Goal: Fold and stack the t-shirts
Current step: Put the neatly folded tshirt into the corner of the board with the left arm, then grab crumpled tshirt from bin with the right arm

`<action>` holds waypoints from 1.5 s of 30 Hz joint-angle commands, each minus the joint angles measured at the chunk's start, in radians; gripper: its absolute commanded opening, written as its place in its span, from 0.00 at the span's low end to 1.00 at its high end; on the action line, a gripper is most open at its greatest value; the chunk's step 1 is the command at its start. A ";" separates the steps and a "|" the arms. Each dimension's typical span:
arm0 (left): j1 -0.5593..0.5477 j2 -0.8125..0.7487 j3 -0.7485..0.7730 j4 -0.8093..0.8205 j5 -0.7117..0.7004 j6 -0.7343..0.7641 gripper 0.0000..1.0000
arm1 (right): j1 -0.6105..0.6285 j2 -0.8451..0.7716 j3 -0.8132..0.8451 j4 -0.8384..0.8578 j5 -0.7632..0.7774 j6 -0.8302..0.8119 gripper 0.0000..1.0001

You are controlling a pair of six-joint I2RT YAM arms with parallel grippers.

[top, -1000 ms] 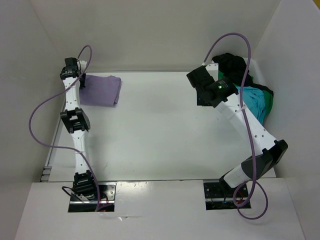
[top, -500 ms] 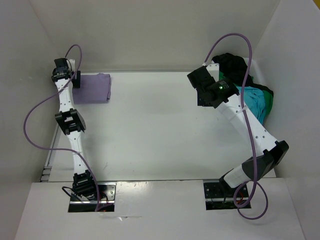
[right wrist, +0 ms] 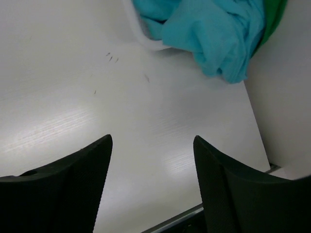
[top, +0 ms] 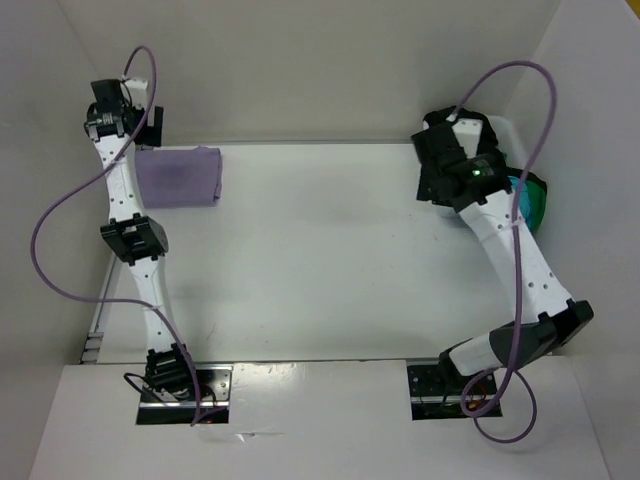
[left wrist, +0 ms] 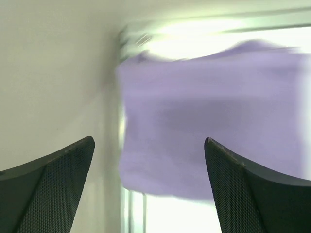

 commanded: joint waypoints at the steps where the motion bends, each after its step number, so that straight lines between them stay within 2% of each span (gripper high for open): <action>1: -0.075 -0.240 0.040 -0.159 0.356 0.060 1.00 | -0.146 -0.072 0.069 0.020 -0.013 -0.045 0.74; 2: -0.094 -0.303 0.040 -0.249 0.437 0.085 1.00 | -0.196 -0.072 0.057 0.069 -0.062 -0.078 0.83; 3: -0.136 -0.334 0.040 -0.297 0.599 0.147 1.00 | -0.264 -0.072 0.047 0.086 -0.127 -0.097 0.87; 4: -0.166 -0.395 0.021 -0.335 0.657 0.163 1.00 | -0.275 -0.037 0.018 0.098 -0.128 -0.108 0.91; 5: -0.198 -0.443 -0.033 -0.335 0.682 0.145 1.00 | -0.275 -0.006 0.008 0.098 -0.119 -0.108 0.98; 6: -0.268 -0.490 -0.231 -0.316 0.694 0.165 1.00 | -0.275 0.034 0.008 0.098 -0.084 -0.096 1.00; 7: -0.308 -0.559 -0.318 -0.299 0.676 0.176 1.00 | -0.275 0.073 0.022 0.083 -0.071 -0.065 1.00; 9: -0.391 -0.598 -0.461 -0.253 0.604 0.176 1.00 | -0.275 0.187 0.054 0.072 -0.055 -0.044 1.00; 10: -0.461 -0.609 -0.574 -0.244 0.557 0.185 1.00 | -0.316 0.224 0.089 0.072 -0.042 -0.021 1.00; 12: -0.513 -0.636 -0.678 -0.205 0.556 0.185 1.00 | -0.371 0.299 0.119 0.087 -0.051 -0.020 1.00; 13: -0.545 -0.676 -0.807 -0.135 0.591 0.173 1.00 | -0.426 0.325 0.119 0.112 -0.062 -0.020 1.00; 16: -0.569 -0.692 -0.894 -0.070 0.646 0.119 1.00 | -0.505 0.367 0.129 0.152 -0.109 -0.034 1.00; 20: -0.579 -0.670 -0.973 -0.021 0.668 0.058 1.00 | -0.505 0.430 0.148 0.184 -0.119 -0.059 0.99; 23: -0.579 -0.670 -1.016 -0.010 0.668 0.048 1.00 | -0.531 0.480 0.181 0.184 -0.110 -0.048 0.85; 24: -0.579 -0.670 -1.016 -0.010 0.668 0.048 1.00 | -0.531 0.489 0.182 0.184 -0.110 -0.048 0.69; 25: -0.579 -0.670 -1.028 -0.010 0.668 0.048 1.00 | -0.540 0.490 0.182 0.201 -0.120 -0.048 0.59; 28: -0.579 -0.670 -1.048 -0.010 0.668 0.048 1.00 | -0.550 0.490 0.182 0.226 -0.146 -0.057 0.38; 29: -0.570 -0.670 -1.048 -0.019 0.677 0.048 1.00 | -0.572 0.490 0.182 0.226 -0.187 -0.057 0.40; 30: -0.569 -0.670 -1.048 -0.019 0.677 0.059 1.00 | -0.573 0.490 0.172 0.226 -0.212 -0.066 0.48; 31: -0.569 -0.670 -1.048 -0.019 0.686 0.059 1.00 | -0.586 0.490 0.172 0.226 -0.229 -0.066 0.74; 32: -0.569 -0.670 -1.048 -0.029 0.686 0.059 1.00 | -0.586 0.490 0.163 0.238 -0.241 -0.066 0.81; 33: -0.569 -0.670 -1.048 -0.029 0.686 0.059 1.00 | -0.586 0.476 0.149 0.238 -0.242 -0.076 0.84; 37: -0.569 -0.670 -1.048 -0.029 0.686 0.059 1.00 | -0.586 0.486 0.123 0.276 -0.263 -0.085 0.84; 38: -0.569 -0.661 -1.048 -0.029 0.686 0.059 1.00 | -0.586 0.497 0.123 0.276 -0.263 -0.085 0.78; 40: -0.569 -0.661 -1.048 -0.029 0.686 0.059 1.00 | -0.586 0.528 0.132 0.276 -0.263 -0.085 0.60; 41: -0.569 -0.661 -1.048 -0.029 0.686 0.059 1.00 | -0.586 0.528 0.145 0.276 -0.263 -0.085 0.35; 44: -0.569 -0.661 -1.048 -0.029 0.686 0.059 1.00 | -0.586 0.528 0.174 0.266 -0.252 -0.085 0.00; 45: -0.569 -0.661 -1.057 -0.029 0.686 0.059 1.00 | -0.586 0.528 0.174 0.265 -0.243 -0.085 0.00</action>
